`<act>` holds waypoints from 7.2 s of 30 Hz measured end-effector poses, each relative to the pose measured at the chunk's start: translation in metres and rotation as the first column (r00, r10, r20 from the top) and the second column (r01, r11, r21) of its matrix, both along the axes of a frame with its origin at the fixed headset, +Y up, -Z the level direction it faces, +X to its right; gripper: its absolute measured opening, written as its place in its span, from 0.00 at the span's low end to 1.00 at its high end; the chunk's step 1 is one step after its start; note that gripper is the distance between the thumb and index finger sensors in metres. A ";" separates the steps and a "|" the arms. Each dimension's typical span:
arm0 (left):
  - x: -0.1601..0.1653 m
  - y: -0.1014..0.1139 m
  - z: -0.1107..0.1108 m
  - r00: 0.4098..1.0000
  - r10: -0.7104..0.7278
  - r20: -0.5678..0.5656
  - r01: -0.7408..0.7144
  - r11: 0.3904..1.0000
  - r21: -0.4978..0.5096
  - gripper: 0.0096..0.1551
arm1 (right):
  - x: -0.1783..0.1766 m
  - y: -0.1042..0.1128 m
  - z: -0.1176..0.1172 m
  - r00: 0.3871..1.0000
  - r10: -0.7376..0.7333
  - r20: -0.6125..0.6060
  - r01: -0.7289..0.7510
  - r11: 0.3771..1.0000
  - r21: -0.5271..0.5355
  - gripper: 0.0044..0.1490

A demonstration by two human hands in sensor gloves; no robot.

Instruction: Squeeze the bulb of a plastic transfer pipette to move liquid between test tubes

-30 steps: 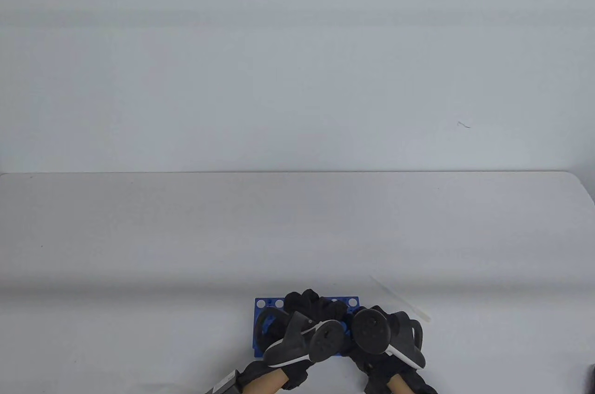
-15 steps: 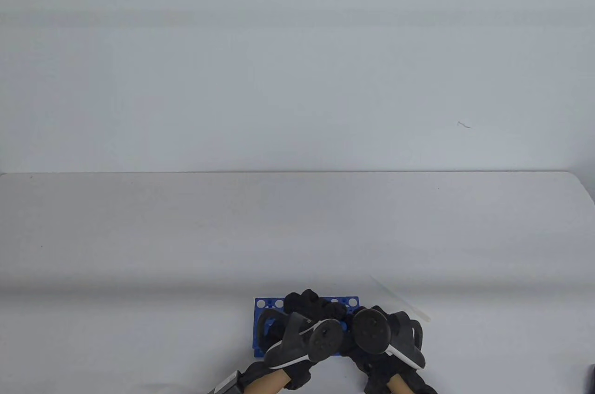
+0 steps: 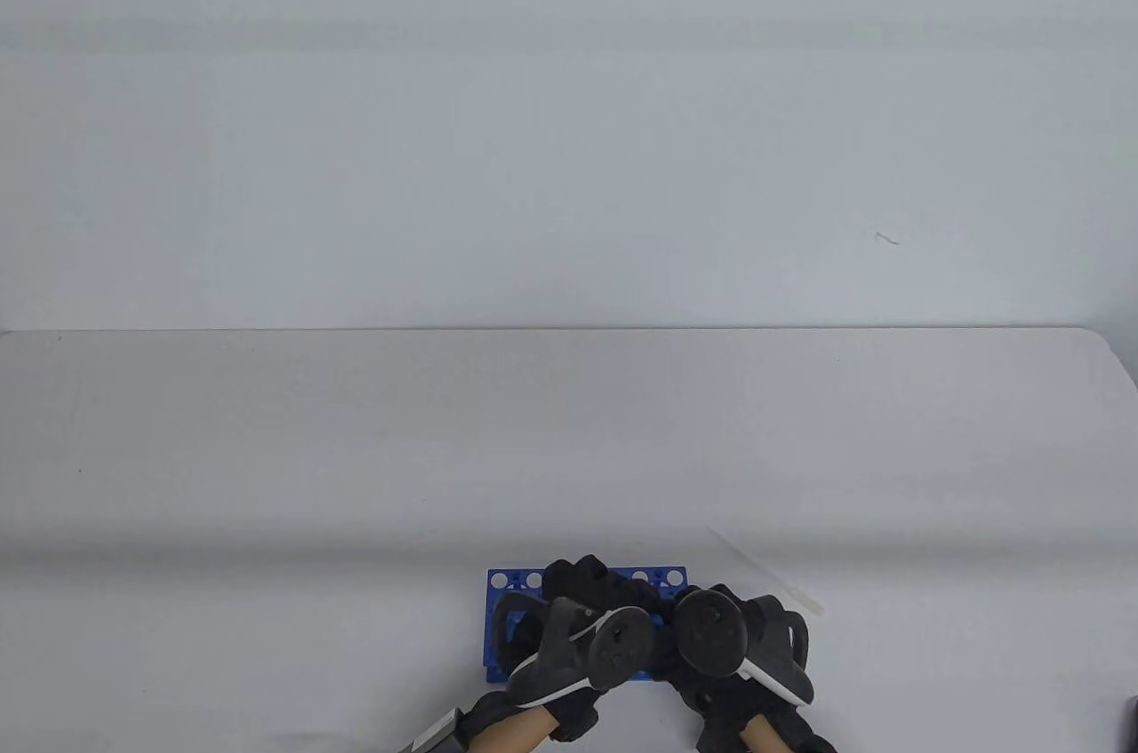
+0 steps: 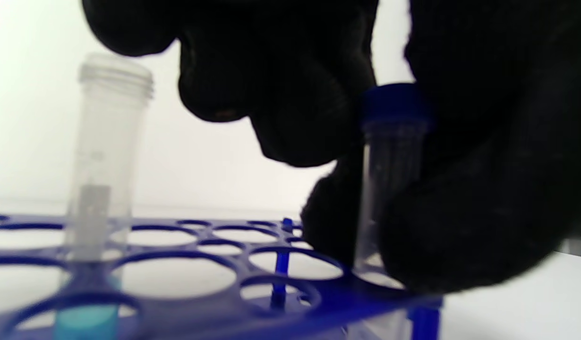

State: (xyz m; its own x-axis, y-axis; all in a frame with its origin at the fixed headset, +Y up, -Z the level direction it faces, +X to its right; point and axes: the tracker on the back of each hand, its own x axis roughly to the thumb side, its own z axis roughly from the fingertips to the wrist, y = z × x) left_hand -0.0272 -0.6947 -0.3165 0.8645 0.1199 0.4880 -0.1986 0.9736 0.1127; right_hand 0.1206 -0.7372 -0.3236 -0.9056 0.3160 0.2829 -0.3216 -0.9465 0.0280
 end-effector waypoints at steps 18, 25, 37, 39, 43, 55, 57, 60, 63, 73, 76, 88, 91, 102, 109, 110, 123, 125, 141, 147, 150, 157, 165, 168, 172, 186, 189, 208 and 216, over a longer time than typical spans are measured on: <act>0.004 -0.003 0.003 0.999 -0.046 -0.001 0.046 0.998 0.032 0.42 | 0.000 0.000 0.000 1.000 0.003 0.009 -0.004 1.000 0.006 0.31; 0.008 0.003 0.006 0.998 -0.062 0.012 0.061 0.997 0.048 0.33 | 0.000 0.000 0.000 1.000 0.000 0.011 0.000 1.000 0.005 0.31; 0.003 -0.006 0.004 0.998 -0.008 -0.060 0.015 0.993 0.119 0.35 | -0.001 0.000 0.000 1.000 0.002 0.019 -0.002 1.000 0.012 0.31; 0.002 -0.004 0.005 1.000 -0.014 -0.026 0.017 0.995 0.094 0.37 | -0.001 0.000 0.000 1.000 -0.001 0.017 0.000 1.000 0.012 0.31; 0.002 0.003 0.005 0.999 -0.025 0.035 0.025 1.000 0.005 0.42 | -0.001 0.000 0.000 1.000 0.005 0.017 -0.005 1.000 0.014 0.31; 0.003 0.001 0.008 0.999 0.001 -0.036 0.003 0.993 0.118 0.34 | -0.001 -0.001 0.000 1.000 -0.001 0.020 0.001 1.000 0.013 0.31; -0.004 0.011 0.005 0.996 0.072 -0.049 -0.067 0.994 0.087 0.34 | -0.001 -0.001 0.001 1.000 0.000 0.019 0.000 1.000 0.014 0.31; -0.025 0.033 0.000 0.975 0.203 -0.093 -0.199 0.979 0.046 0.34 | -0.001 -0.001 0.001 1.000 -0.002 0.018 0.001 1.000 0.013 0.31; -0.060 0.056 -0.006 0.948 0.264 -0.179 -0.250 0.963 0.100 0.33 | -0.001 -0.001 0.000 1.000 -0.001 0.017 0.000 1.000 0.011 0.31; -0.188 0.013 -0.039 0.803 0.224 -0.552 -0.257 0.966 0.017 0.32 | -0.001 -0.001 0.000 1.000 -0.001 0.016 0.001 1.000 0.008 0.31; -0.201 -0.023 -0.052 0.786 0.136 -0.603 -0.250 0.962 -0.109 0.32 | -0.001 -0.001 0.000 1.000 -0.001 0.016 0.001 1.000 0.008 0.31; -0.170 -0.065 -0.061 0.815 -0.269 -0.514 0.135 0.949 -0.284 0.32 | -0.001 -0.001 0.000 1.000 -0.002 0.014 0.001 1.000 0.006 0.31; -0.169 -0.067 -0.061 0.818 -0.275 -0.505 0.134 0.945 -0.297 0.31 | -0.001 -0.001 0.000 1.000 -0.002 0.013 0.002 1.000 0.007 0.31; -0.181 -0.072 -0.060 0.841 -0.236 -0.487 0.036 0.923 -0.384 0.39 | 0.000 -0.001 0.000 1.000 -0.003 0.013 0.003 1.000 0.007 0.31; -0.198 -0.031 -0.055 0.862 -0.030 -0.507 -0.172 0.923 -0.346 0.53 | 0.000 -0.001 0.000 1.000 -0.003 0.013 0.003 1.000 0.005 0.31; -0.201 -0.022 -0.053 0.863 0.057 -0.503 -0.247 0.915 -0.320 0.53 | 0.000 -0.001 0.000 1.000 -0.003 0.012 0.003 1.000 0.005 0.31; -0.198 0.017 -0.009 0.576 0.773 -0.267 -0.817 0.558 -0.147 0.58 | 0.000 -0.001 -0.001 1.000 -0.003 0.009 0.003 1.000 0.000 0.31; -0.200 0.008 -0.009 0.490 0.831 -0.264 -0.872 0.470 -0.140 0.59 | 0.000 -0.001 -0.001 1.000 -0.004 0.010 0.004 1.000 0.000 0.31; -0.208 -0.029 -0.020 0.358 0.872 -0.333 -0.933 0.321 -0.162 0.59 | 0.048 0.039 -0.011 0.996 -0.066 -0.067 0.044 0.955 -0.293 0.48; -0.206 -0.028 -0.022 0.360 0.876 -0.320 -0.932 0.320 -0.173 0.58 | 0.112 0.032 -0.025 0.933 0.047 0.357 -0.008 0.994 -0.109 0.45; -0.207 -0.028 -0.022 0.357 0.878 -0.319 -0.933 0.317 -0.172 0.58 | 0.126 0.006 -0.034 0.873 0.184 0.452 -0.133 0.981 -0.143 0.45; -0.207 -0.027 -0.022 0.353 0.882 -0.312 -0.934 0.312 -0.176 0.58 | 0.132 -0.026 -0.041 0.835 0.287 0.470 -0.209 0.955 -0.211 0.39; -0.207 -0.027 -0.022 0.363 0.881 -0.304 -0.930 0.325 -0.172 0.58 | 0.127 -0.037 -0.043 0.827 0.336 0.451 -0.252 0.938 -0.237 0.33; -0.207 -0.027 -0.022 0.360 0.882 -0.303 -0.931 0.321 -0.173 0.58 | 0.127 -0.041 -0.043 0.822 0.352 0.447 -0.240 0.927 -0.289 0.32; -0.207 -0.027 -0.022 0.360 0.883 -0.302 -0.931 0.320 -0.174 0.58 | 0.127 -0.040 -0.043 0.814 0.359 0.457 -0.241 0.924 -0.296 0.27; -0.206 -0.026 -0.021 0.353 0.888 -0.294 -0.933 0.312 -0.179 0.57 | 0.135 -0.012 -0.037 0.843 0.209 0.496 -0.185 0.978 -0.097 0.21; -0.207 -0.027 -0.021 0.361 0.885 -0.293 -0.931 0.322 -0.175 0.57 | 0.135 0.026 -0.031 0.878 0.078 0.473 -0.106 0.994 0.033 0.21; -0.206 -0.027 -0.021 0.368 0.880 -0.299 -0.928 0.328 -0.177 0.56 | -0.012 0.209 0.018 0.982 0.189 0.014 -0.184 0.930 0.318 0.29; -0.206 -0.027 -0.022 0.373 0.878 -0.301 -0.926 0.331 -0.183 0.56 | -0.068 0.183 0.016 0.920 0.391 -0.036 -0.342 0.843 0.415 0.26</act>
State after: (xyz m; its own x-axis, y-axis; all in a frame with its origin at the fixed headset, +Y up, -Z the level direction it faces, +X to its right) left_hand -0.2327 -0.7218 -0.3386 0.1816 0.9678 0.1741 -0.9823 0.1867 -0.0132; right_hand 0.0527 -0.5540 -0.3073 -0.8865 -0.1922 0.4209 0.0336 -0.9340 -0.3557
